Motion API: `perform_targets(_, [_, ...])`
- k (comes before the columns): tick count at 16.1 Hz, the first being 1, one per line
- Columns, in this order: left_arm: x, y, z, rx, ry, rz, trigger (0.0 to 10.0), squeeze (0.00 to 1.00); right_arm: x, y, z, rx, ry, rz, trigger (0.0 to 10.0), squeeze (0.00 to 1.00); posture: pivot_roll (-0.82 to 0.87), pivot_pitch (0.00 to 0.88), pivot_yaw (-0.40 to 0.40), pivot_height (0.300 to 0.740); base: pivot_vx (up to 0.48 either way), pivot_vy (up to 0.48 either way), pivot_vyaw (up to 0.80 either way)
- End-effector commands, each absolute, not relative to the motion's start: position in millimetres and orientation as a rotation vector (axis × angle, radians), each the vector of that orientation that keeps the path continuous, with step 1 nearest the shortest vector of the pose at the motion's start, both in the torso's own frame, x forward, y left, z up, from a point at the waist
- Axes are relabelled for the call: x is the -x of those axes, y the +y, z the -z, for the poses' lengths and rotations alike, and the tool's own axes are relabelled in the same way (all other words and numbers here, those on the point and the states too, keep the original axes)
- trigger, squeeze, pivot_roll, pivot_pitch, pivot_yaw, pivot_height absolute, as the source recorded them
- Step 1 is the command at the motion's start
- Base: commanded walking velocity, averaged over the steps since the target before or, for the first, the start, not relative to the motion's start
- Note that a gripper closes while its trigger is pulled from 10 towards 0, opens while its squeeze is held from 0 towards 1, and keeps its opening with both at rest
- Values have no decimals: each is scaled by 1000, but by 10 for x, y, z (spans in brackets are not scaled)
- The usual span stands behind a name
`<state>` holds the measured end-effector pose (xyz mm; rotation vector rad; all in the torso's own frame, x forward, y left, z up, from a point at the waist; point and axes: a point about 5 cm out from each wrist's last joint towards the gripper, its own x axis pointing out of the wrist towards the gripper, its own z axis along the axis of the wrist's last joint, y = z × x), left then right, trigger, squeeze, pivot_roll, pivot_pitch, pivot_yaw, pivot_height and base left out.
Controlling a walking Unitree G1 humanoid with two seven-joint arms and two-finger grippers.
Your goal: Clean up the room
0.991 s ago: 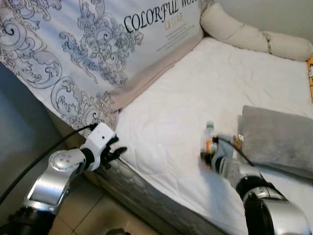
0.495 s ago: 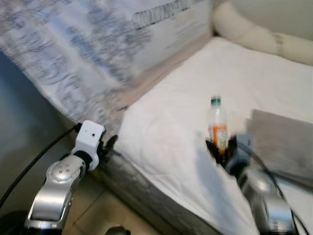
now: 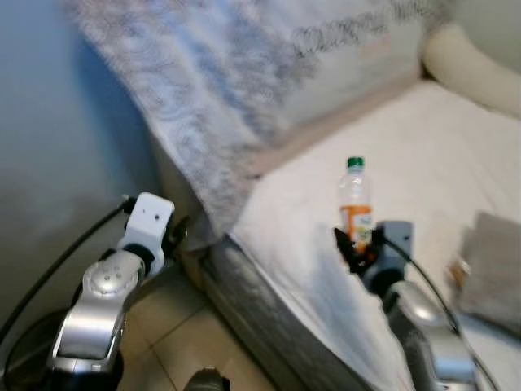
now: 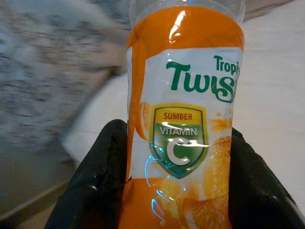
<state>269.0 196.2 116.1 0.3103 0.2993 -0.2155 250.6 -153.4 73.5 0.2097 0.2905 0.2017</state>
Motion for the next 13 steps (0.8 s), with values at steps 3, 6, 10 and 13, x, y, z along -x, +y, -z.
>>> perform_targets(3, [-2712, 1978, -1167, -326, 306, 203, 10000, 0, -2534, -1528, -752, -232, 281, -173, 10000, 0, 21, 0, -24, 740, 0, 0, 800])
perform_targets(6, [-2717, 2028, -1193, -341, 313, 199, 10000, 0, -2576, -1491, -753, -244, 268, -155, 10000, 0, 39, 0, -5, 740, 0, 0, 800])
perform_targets(10, [-2743, 2112, -1212, -305, 324, 169, 10000, 0, -2651, -1302, -794, -271, 272, -239, 10000, 0, 57, 0, 11, 740, 0, 0, 800])
perform_targets(13, [-2803, 2041, -1223, -275, 282, 169, 10000, 0, -2655, -1294, -721, -214, 348, -285, 10000, 0, 45, 0, 6, 740, 0, 0, 800])
